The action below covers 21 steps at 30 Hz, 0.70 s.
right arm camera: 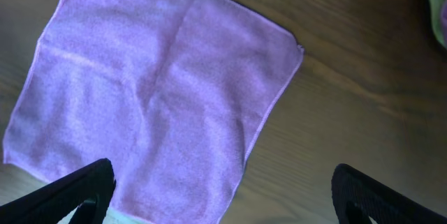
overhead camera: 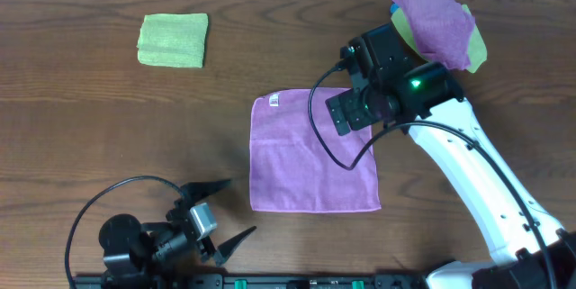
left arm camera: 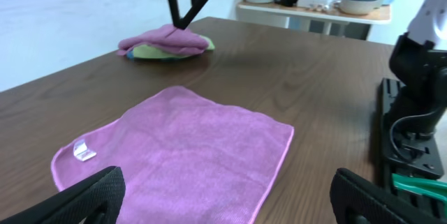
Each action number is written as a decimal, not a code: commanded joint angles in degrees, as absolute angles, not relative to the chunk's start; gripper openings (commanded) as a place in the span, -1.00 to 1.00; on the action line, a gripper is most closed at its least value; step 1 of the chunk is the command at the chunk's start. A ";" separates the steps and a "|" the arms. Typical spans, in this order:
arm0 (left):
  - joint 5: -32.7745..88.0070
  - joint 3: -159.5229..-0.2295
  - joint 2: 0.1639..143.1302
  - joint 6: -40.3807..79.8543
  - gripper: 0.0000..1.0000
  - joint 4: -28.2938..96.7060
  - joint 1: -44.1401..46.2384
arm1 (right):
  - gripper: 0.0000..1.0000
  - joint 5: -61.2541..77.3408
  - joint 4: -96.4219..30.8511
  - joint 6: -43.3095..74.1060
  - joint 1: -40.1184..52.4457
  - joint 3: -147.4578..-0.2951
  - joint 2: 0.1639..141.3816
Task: Fold the cloth
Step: 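Raise the right gripper away and swing the left gripper forward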
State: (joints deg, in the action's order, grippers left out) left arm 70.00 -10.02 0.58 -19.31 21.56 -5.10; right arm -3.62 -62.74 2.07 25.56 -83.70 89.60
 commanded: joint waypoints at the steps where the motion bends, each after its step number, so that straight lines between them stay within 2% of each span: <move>1: 74.46 -10.00 0.21 -19.27 0.90 21.12 -5.23 | 0.99 -1.80 -62.98 1.19 25.15 -84.40 89.58; 16: 90.59 -10.00 0.21 -19.25 0.90 16.43 -5.23 | 0.98 -0.60 -61.23 1.19 25.58 -84.40 89.58; 21: 90.52 -10.02 0.21 -15.03 0.90 16.27 -5.17 | 0.98 -0.60 -60.38 1.21 25.58 -84.40 89.58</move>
